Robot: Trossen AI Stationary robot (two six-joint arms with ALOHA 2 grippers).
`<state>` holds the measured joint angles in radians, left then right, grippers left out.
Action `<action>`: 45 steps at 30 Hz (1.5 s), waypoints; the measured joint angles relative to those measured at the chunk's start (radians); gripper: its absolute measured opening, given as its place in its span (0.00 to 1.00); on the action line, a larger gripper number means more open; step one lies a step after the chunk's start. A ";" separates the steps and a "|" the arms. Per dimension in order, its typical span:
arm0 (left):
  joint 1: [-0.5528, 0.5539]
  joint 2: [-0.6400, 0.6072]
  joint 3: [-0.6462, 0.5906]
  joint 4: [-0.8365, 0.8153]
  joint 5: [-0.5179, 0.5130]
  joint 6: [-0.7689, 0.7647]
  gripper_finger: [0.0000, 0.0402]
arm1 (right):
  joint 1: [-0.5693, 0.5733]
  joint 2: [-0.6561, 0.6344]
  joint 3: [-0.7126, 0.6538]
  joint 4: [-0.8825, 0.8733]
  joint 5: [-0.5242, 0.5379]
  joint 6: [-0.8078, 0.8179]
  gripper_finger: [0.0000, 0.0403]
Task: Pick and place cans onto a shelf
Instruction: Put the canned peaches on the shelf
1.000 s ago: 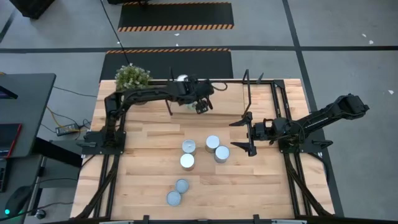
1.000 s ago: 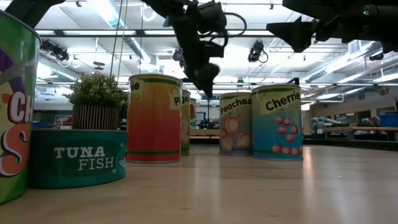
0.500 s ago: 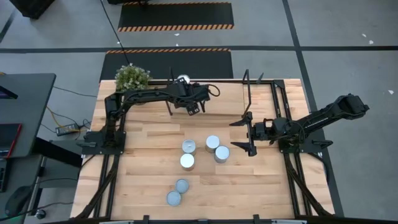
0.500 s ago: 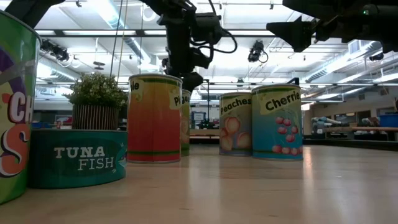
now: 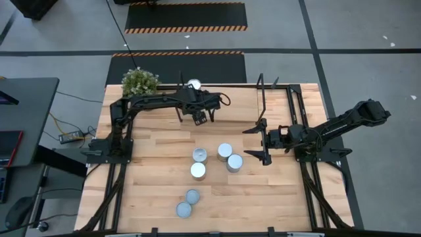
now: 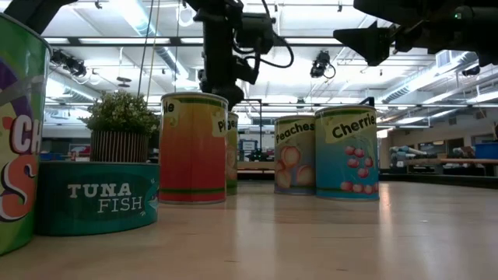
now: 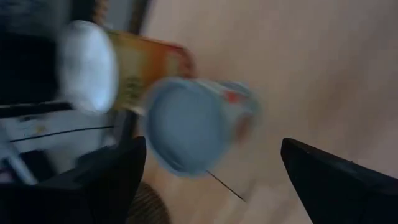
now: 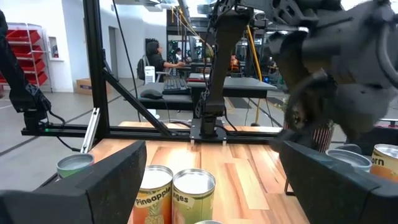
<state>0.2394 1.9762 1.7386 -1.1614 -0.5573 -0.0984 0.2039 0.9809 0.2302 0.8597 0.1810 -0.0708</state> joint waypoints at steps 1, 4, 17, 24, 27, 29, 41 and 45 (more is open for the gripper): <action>-0.009 -0.006 0.005 -0.005 0.044 0.001 0.94 | 0.000 0.000 0.000 -0.001 0.000 0.000 0.93; -0.049 -0.033 0.007 0.007 0.157 -0.002 0.94 | 0.005 0.003 0.000 -0.040 -0.017 0.014 0.93; -0.314 -0.063 -0.010 -0.098 0.135 -0.176 0.94 | 0.063 0.161 0.097 -0.085 0.027 0.017 0.93; -0.459 -0.118 -0.092 -0.094 0.044 -0.229 0.94 | 0.095 0.289 0.190 -0.125 0.113 0.015 0.93; -0.516 -0.156 -0.122 -0.103 -0.001 -0.283 0.94 | 0.109 0.343 0.233 -0.129 0.117 0.025 0.93; -0.552 -0.197 -0.146 -0.111 -0.018 -0.317 0.94 | 0.116 0.379 0.261 -0.137 0.118 0.026 0.93; -0.677 -0.433 -0.481 0.219 -0.043 -0.402 0.94 | 0.112 0.566 0.585 -0.463 0.132 0.016 0.93; -0.703 -0.494 -0.582 0.318 -0.057 -0.366 0.94 | 0.093 0.593 0.672 -0.594 0.116 -0.011 0.93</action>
<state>-0.4633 1.4818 1.1567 -0.8438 -0.6147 -0.4639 0.2968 1.5737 0.9020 0.2660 0.2968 -0.0822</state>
